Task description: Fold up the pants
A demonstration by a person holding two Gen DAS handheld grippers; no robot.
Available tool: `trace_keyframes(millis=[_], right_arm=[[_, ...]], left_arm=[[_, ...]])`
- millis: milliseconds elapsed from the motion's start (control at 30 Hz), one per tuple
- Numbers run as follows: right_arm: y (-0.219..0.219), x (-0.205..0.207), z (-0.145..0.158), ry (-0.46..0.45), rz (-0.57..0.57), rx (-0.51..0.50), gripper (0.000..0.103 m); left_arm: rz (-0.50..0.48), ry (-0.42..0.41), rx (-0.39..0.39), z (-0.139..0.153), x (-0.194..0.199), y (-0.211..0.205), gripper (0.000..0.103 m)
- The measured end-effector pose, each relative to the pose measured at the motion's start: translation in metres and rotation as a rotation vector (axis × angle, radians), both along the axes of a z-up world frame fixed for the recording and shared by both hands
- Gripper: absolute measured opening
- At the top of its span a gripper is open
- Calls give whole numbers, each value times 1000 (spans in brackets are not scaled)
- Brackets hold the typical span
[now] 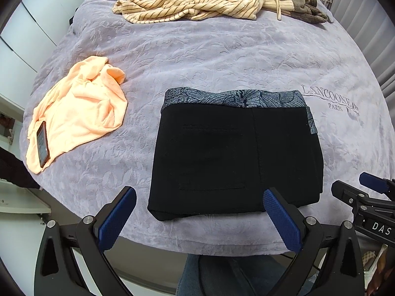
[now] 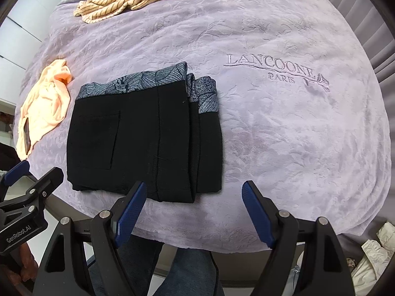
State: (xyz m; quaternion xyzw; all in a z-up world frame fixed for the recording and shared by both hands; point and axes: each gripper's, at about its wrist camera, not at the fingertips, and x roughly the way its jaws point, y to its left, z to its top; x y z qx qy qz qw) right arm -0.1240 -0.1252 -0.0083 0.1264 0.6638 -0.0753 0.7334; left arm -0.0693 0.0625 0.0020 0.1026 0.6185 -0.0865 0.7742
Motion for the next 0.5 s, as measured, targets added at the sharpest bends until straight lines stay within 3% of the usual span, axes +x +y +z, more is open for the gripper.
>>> trace_keyframes(millis=[500], right_arm=[[-4, -4, 1, 2, 7, -18, 82]], left_arm=[[-5, 0, 32, -1, -4, -7, 103]])
